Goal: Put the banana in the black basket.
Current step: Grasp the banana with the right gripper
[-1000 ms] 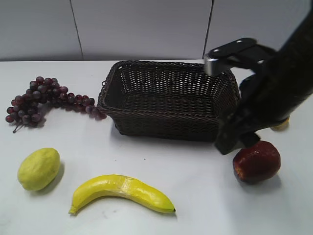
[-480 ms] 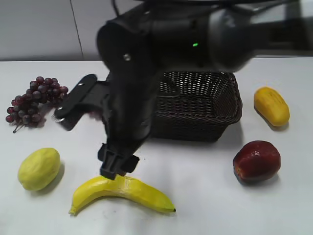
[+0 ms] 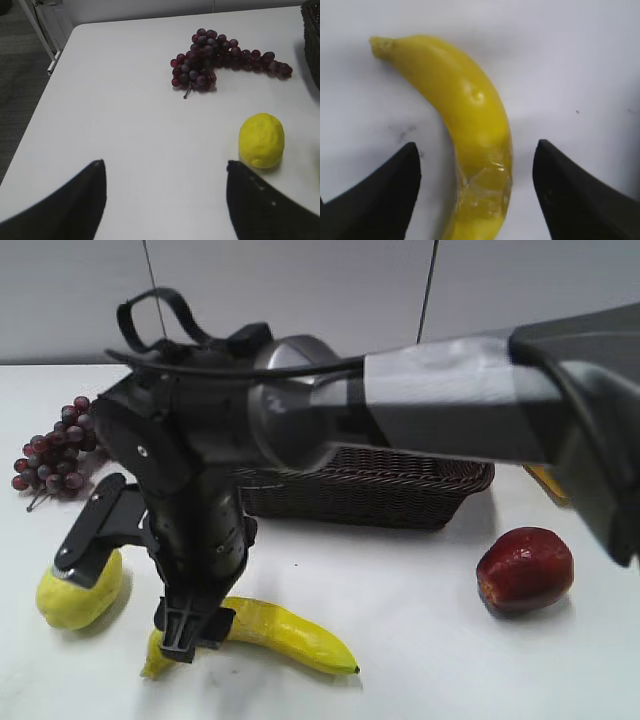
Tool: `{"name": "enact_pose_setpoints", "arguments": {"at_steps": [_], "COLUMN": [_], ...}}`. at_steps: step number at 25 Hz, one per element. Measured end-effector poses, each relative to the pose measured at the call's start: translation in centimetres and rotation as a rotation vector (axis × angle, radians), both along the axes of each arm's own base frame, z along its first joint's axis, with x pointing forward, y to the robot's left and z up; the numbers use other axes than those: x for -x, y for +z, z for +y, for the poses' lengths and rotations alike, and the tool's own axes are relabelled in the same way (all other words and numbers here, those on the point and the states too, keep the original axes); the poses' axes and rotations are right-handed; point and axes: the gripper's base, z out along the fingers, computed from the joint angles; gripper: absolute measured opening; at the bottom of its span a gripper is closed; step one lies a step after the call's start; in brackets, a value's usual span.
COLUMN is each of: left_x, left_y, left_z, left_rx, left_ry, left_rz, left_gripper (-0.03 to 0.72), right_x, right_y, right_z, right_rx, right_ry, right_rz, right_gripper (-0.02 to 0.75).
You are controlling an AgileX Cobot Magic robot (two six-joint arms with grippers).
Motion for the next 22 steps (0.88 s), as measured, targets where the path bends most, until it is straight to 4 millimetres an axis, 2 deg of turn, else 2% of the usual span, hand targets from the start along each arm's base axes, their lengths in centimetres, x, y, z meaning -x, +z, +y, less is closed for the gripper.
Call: {"name": "enact_pose_setpoints", "arguments": {"at_steps": [2,10,14,16,22], "left_x": [0.0,0.0,0.0,0.0,0.0], "left_y": [0.0,0.0,0.0,0.0,0.0], "left_z": [0.0,0.0,0.0,0.0,0.0], "left_rx": [-0.005,0.0,0.0,0.0,-0.005], "left_ry": [0.003,0.0,0.0,0.0,0.003], "left_rz": [0.0,0.0,0.0,0.0,0.0], "left_gripper": [0.555,0.555,0.555,0.555,0.555], "right_x": [0.0,-0.1,-0.1,0.0,0.0], "right_y": [-1.1,-2.9,-3.3,-3.3,-2.6], "right_z": [0.0,-0.1,-0.2,-0.3,-0.4], "right_rx": [0.025,0.067,0.082,0.094,0.137], "right_ry": [0.0,0.008,0.01,0.011,0.011], "right_rz": [0.014,0.022,0.028,0.033,0.056], "right_gripper": [0.532,0.517,0.422,0.328,0.321]}}
